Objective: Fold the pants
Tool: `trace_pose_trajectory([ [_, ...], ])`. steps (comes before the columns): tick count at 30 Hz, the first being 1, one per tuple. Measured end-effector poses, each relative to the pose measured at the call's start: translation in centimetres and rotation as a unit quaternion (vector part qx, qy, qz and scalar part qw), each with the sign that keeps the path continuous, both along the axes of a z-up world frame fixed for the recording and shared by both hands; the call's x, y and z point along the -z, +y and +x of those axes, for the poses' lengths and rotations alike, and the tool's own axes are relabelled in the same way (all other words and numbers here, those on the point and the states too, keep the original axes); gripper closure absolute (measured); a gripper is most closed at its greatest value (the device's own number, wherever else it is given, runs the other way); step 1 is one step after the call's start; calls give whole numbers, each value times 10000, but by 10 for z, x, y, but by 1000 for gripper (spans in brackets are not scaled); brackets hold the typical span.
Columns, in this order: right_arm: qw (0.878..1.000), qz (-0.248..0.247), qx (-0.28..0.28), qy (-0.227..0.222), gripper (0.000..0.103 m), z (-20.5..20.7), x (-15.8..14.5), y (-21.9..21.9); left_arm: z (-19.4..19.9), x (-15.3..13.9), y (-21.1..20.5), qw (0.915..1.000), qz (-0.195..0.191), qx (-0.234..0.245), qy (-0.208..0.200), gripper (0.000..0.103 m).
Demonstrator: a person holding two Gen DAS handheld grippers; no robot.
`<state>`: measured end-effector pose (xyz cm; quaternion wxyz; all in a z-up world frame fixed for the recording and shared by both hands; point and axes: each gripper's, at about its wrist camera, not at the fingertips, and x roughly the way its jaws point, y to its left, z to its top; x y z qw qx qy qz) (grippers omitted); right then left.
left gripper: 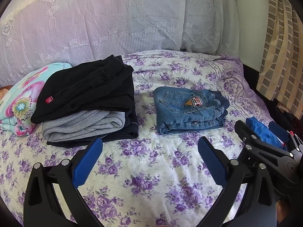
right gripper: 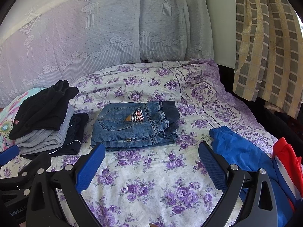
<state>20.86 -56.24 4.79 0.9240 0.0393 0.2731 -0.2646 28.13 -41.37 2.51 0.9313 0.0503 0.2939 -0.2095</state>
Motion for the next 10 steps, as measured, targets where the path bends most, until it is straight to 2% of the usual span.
trace_pose_trajectory([
  [10,10000,5,4,9,4,-1,1,-1,3,1,0,9999,-12,1,115,5],
])
